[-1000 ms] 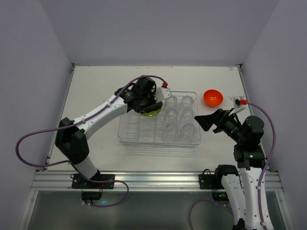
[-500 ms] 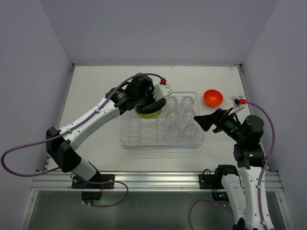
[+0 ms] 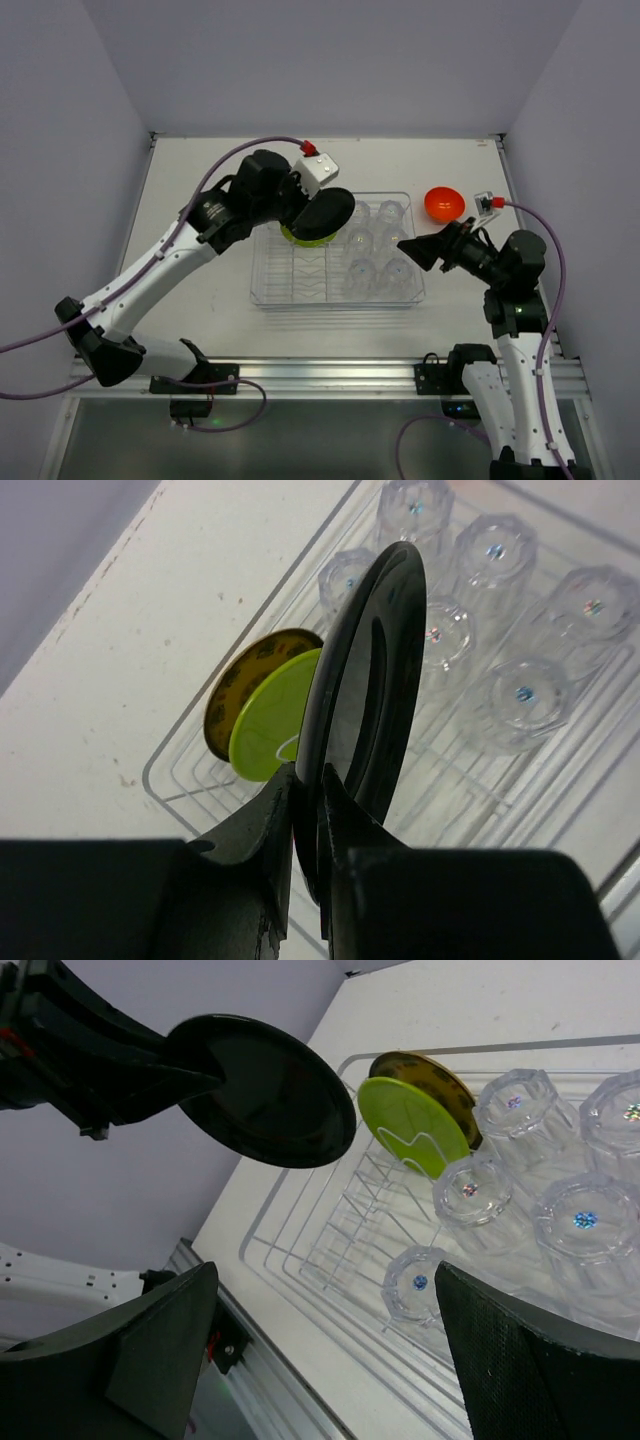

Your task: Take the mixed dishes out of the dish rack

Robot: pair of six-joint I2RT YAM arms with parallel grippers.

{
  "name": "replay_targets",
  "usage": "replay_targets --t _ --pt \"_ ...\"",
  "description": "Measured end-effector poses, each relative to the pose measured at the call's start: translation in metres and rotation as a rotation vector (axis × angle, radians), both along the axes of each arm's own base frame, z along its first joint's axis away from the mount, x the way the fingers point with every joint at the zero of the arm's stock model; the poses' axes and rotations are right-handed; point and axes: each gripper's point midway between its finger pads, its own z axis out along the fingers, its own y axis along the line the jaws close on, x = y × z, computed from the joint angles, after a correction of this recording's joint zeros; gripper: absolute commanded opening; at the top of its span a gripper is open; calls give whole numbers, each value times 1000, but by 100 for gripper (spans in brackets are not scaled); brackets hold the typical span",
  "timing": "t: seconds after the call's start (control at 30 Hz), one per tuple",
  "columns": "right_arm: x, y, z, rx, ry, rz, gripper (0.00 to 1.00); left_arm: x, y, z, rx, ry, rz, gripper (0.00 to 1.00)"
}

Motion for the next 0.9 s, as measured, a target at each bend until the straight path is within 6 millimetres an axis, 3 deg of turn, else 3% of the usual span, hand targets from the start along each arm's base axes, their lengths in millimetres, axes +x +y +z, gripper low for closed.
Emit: replay_targets --t 0.17,0.27,0.43,0.63,0.73,0.9 --pt "-4 13 -1 12 16 69 89 -20 5 38 -250 13 72 0" --pt "-9 20 1 19 16 99 89 -18 18 47 -390 48 148 0" --pt "-11 23 6 33 2 114 88 1 34 38 -599 171 243 0" --pt "-14 26 10 44 -4 136 87 4 41 13 -818 362 273 0" --pt "-17 27 7 46 -6 143 87 11 71 8 -944 391 383 0" --pt "-23 27 3 49 -12 143 87 38 158 3 -1208 326 690 0"
